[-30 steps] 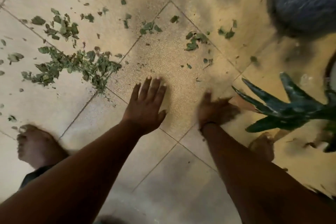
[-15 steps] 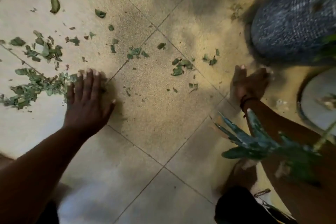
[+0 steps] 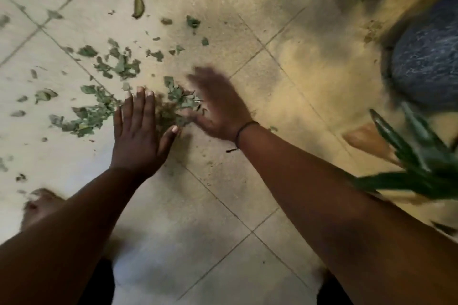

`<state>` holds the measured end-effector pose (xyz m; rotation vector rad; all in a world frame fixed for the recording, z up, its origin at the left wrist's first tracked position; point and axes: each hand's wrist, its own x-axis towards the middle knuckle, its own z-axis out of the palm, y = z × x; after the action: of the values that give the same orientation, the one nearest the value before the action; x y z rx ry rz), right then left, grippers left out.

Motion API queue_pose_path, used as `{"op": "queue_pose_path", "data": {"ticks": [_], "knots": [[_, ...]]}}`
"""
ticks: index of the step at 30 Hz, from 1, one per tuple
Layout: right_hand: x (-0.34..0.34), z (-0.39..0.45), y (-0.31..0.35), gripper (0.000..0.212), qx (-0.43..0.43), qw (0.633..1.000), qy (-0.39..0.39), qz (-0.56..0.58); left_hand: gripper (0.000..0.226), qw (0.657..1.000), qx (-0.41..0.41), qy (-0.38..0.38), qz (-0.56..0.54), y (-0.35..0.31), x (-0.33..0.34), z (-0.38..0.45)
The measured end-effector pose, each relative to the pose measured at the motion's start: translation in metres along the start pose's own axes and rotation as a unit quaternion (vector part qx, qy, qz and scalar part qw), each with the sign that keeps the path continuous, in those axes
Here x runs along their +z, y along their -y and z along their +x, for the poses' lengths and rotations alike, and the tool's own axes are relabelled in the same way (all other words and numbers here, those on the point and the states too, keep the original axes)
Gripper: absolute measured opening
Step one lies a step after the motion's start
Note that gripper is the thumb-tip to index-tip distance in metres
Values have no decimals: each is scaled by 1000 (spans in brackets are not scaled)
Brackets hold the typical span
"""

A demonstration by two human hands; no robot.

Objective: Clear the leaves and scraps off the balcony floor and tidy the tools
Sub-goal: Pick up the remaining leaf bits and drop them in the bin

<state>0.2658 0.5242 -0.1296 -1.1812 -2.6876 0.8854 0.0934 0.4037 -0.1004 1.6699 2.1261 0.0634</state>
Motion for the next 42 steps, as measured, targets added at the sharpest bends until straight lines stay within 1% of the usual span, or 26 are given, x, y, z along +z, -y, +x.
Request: {"op": "queue_pose_path", "data": {"ticks": [1,2,3,5,7,8,10,12,15,18,20,21,23,24,26,29,30,31,32,33,34,35,36,37,39,42], "knots": [[-3,-15,-10,75,69,996,-58,12,85,1000,-13,-1,-6,5,-3,-3],[-5,-34,-23,79,150,983,-107,5,86,1000,-25,-1,-11,16,-7,-8],[-10,-60,-39,87,233,964,-124,-27,88,999,-36,-3,-17,24,-10,-11],[-18,-121,-67,108,354,929,-72,-79,92,997,-72,-8,-23,46,-14,-18],[-19,-167,-69,122,401,911,-1,-95,98,992,-122,-18,-23,70,-17,-25],[-14,-175,-61,129,396,912,34,-103,101,988,-150,-19,-28,81,-18,-28],[7,-161,-35,139,339,930,74,-120,108,979,-198,-17,-41,98,-18,-34],[30,-110,2,141,264,953,66,-135,112,974,-219,-14,-56,109,-17,-39],[55,-1,58,137,201,972,10,-117,111,976,-206,1,-68,114,-14,-43],[61,101,100,129,143,983,34,-113,107,979,-189,-5,-75,118,-17,-41],[55,138,113,119,104,991,37,-72,104,975,-204,-19,-85,124,-25,-39],[53,141,114,114,95,994,27,-45,103,970,-221,-30,-96,129,-29,-39],[48,116,111,111,94,995,-6,-24,103,956,-261,-49,-123,141,-41,-43],[48,88,107,112,109,994,-5,-30,104,953,-273,-48,-124,148,-45,-46],[56,9,99,118,156,986,43,-41,104,954,-280,-28,-106,161,-47,-58],[72,-122,96,124,219,958,159,-97,107,956,-278,3,-91,170,-38,-77],[80,-149,101,124,236,946,195,-104,108,956,-278,13,-91,169,-34,-83],[89,-159,106,125,250,940,209,-99,108,958,-274,21,-87,166,-29,-88],[98,-154,113,124,260,940,203,-91,108,960,-264,28,-83,163,-24,-93],[105,-136,122,123,264,944,178,-90,107,963,-254,34,-83,157,-20,-96],[110,-106,129,121,251,954,132,-94,107,965,-244,33,-88,151,-17,-99],[114,-69,136,119,233,964,84,-97,106,966,-239,30,-97,145,-13,-102],[114,-26,143,118,219,969,57,-101,106,965,-239,24,-104,140,-10,-104],[110,18,149,119,216,969,55,-104,105,964,-242,23,-110,135,-9,-105],[92,100,161,125,200,968,82,-124,104,959,-257,34,-117,126,-15,-108],[50,170,176,134,101,969,128,-184,101,942,-315,40,-111,112,-45,-114]]}}
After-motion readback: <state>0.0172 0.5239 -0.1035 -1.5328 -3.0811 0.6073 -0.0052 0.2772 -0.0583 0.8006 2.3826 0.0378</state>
